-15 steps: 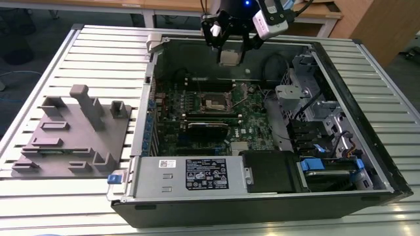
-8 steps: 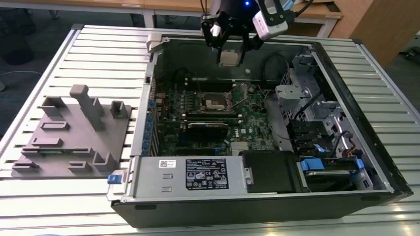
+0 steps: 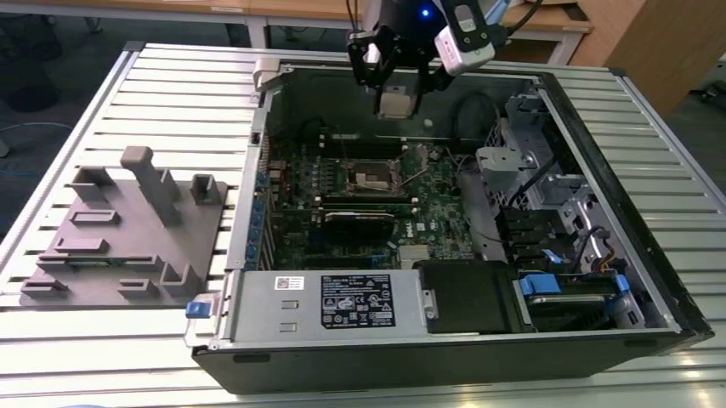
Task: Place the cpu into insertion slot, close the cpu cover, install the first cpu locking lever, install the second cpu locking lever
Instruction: 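Place the cpu into insertion slot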
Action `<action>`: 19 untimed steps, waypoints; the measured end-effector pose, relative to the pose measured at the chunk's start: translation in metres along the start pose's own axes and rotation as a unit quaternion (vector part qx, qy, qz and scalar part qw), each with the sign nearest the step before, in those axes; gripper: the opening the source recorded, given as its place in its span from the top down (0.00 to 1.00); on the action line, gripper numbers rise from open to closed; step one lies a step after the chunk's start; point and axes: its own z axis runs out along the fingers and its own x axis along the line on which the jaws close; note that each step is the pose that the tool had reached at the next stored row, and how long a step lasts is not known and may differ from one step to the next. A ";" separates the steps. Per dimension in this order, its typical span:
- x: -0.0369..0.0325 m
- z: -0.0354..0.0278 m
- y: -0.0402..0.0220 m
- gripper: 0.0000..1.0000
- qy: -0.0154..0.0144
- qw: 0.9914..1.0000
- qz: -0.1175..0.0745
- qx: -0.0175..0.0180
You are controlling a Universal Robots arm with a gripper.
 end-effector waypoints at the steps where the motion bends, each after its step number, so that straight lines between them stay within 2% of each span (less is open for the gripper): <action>1: 0.0003 0.0008 -0.0001 0.46 0.000 1.000 0.000 0.000; 8: 0.0020 0.0063 -0.0006 0.46 0.000 1.000 0.000 0.000; 15: 0.0021 0.0066 -0.0007 0.46 0.000 1.000 0.000 0.000; 19: 0.0021 0.0093 -0.0009 0.46 0.000 1.000 0.000 0.000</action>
